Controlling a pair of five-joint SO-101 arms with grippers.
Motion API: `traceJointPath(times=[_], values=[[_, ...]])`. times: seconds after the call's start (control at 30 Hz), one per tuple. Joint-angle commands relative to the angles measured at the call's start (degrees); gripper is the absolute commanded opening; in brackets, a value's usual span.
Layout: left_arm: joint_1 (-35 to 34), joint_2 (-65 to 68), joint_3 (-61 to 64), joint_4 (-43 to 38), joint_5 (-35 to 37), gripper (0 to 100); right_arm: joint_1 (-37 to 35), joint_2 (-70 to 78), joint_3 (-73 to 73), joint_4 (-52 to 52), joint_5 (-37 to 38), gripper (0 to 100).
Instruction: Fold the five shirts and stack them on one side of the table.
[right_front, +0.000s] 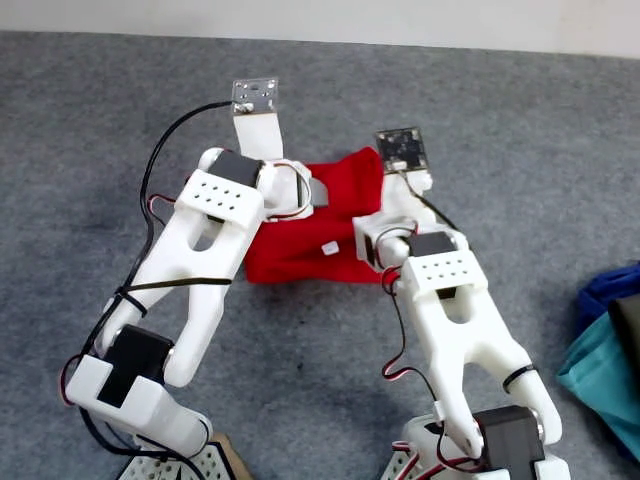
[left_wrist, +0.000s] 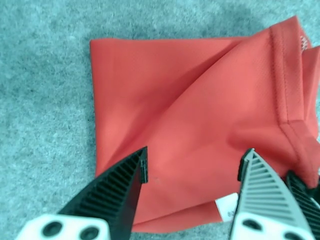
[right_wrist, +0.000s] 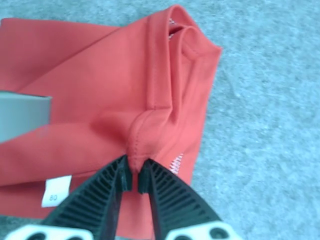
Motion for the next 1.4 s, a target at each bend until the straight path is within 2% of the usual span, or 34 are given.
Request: traceJointPath(times=[0.0, 0.17, 0.47, 0.7, 0.93, 1.07, 1.2, 1.37], values=[[1.0, -0.2, 0.0, -1.0, 0.0, 30, 2.8, -3.4, -0.5, 2.2, 0.4, 0.7], [1.0, -0.2, 0.0, -1.0, 0.0, 30, 3.2, -10.3, 2.0, 9.5, 0.3, 0.7], [0.8, -0.2, 0.0, -1.0, 0.0, 30, 2.3, -27.6, 15.7, 10.3, 0.6, 0.7], [0.8, -0.2, 0.1, -1.0, 0.0, 30, 2.6, -23.1, 16.7, 10.2, 0.7, 1.5], [0.7, -0.2, 0.1, -1.0, 0.0, 30, 2.7, -20.4, 15.4, 10.1, 0.4, 15.8], [0.7, -0.2, 0.1, -1.0, 0.0, 30, 4.4, -19.7, 10.6, 10.1, 0.2, 16.6], [0.7, -0.2, 0.1, -1.0, 0.0, 30, 4.8, -17.6, 5.8, 8.2, -4.4, 16.8], [0.6, -0.2, 0.0, -1.0, 0.0, 30, 3.2, -4.0, -4.3, 6.9, -5.0, 22.9]])
